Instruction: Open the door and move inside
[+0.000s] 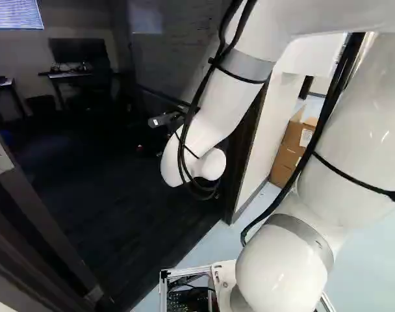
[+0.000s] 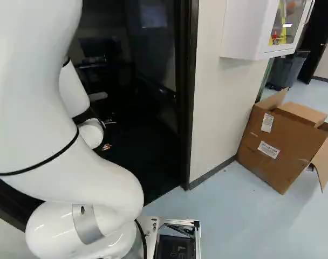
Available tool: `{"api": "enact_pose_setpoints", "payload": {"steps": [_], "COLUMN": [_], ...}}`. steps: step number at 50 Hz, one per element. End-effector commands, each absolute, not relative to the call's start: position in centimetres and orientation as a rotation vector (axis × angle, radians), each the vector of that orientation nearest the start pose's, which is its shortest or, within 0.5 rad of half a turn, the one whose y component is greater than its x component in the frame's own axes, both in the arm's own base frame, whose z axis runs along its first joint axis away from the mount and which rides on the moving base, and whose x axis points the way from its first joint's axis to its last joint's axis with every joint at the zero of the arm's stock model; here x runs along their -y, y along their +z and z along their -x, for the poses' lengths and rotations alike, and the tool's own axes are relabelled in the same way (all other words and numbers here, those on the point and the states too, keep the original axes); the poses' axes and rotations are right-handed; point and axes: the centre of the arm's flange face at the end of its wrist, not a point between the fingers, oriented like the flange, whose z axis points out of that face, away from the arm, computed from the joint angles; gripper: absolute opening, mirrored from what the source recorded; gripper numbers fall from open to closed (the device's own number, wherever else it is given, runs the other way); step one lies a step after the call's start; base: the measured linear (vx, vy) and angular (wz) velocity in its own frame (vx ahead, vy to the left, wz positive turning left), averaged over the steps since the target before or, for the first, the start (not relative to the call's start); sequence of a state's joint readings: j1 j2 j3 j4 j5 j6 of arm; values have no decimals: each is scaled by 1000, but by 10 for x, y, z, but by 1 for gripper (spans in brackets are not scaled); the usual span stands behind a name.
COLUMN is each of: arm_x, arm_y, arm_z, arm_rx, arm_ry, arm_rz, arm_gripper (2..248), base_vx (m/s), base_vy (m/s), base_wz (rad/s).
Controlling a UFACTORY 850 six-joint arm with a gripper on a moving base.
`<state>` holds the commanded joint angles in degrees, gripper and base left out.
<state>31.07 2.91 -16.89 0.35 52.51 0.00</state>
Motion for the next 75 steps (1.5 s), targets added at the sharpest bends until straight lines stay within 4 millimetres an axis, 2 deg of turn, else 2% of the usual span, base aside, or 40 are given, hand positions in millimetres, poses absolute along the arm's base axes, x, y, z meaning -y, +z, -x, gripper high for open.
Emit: {"api": "enact_pose_setpoints", "payload": {"steps": [75], "arm_x": [-79], "arm_y": [373], "arm_z": [-300], "arm_rx": [302], "arm_ry": [-1761], "arm_rz": [2398], "arm_gripper": [247], "base_vx": [0], "base_vy": [0], "base_wz": [0]}}
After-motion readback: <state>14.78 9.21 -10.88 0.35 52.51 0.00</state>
